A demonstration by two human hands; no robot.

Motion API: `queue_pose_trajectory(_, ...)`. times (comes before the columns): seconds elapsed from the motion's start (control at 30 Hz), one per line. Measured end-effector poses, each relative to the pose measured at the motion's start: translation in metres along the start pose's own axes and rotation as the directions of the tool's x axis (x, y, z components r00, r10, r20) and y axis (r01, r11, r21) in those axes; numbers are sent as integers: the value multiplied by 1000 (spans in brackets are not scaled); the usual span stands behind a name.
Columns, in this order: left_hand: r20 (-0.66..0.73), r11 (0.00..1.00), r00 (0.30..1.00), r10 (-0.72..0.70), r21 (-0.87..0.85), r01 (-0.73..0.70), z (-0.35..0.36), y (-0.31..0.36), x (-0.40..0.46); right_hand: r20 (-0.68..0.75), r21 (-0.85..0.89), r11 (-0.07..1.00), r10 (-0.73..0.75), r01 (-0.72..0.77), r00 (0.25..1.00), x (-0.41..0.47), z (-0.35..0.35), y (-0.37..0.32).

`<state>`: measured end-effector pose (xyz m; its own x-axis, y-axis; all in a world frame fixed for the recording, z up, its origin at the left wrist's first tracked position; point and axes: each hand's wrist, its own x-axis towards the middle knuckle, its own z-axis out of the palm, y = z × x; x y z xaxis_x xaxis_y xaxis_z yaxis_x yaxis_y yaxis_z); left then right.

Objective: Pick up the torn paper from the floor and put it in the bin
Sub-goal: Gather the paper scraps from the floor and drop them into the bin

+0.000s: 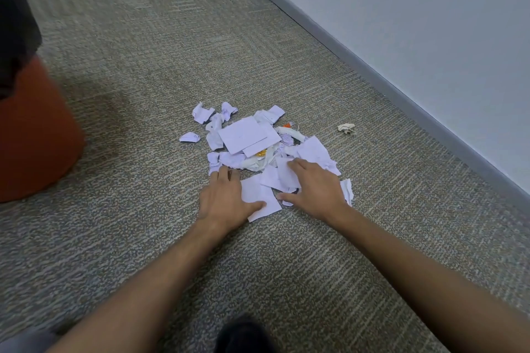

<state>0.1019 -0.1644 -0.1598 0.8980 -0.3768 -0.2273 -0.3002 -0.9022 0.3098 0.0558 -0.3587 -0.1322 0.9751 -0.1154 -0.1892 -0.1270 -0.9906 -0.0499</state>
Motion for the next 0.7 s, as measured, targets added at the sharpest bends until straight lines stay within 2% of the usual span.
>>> queue_pose_trajectory(0.13,-9,1000,1000,1,12,0,2,8,6,-59,-60,998,-8,4,998,3,10,-3)
queue_pose_trajectory(0.27,-6,993,1000,-7,-119,6,5,8,6,-131,-98,995,-39,26,991,7,16,-3)
queue_pose_trajectory(0.37,-46,966,999,-25,-257,12,4,8,3,-239,-36,999,-26,18,971,6,12,-3)
queue_pose_trajectory(0.43,-62,930,997,-37,-367,12,0,6,2,-316,63,998,42,-23,948,6,4,-1)
queue_pose_trajectory(0.53,-87,874,994,-63,-485,12,-15,-3,5,-388,357,934,140,8,911,6,-11,3)
queue_pose_trajectory(0.6,-144,842,986,-89,-540,-2,-30,-10,9,-361,560,826,187,53,914,10,-22,3)
queue_pose_trajectory(0.7,-234,793,965,-122,-607,-47,-63,-20,11,-281,771,631,217,85,935,17,-43,-8)
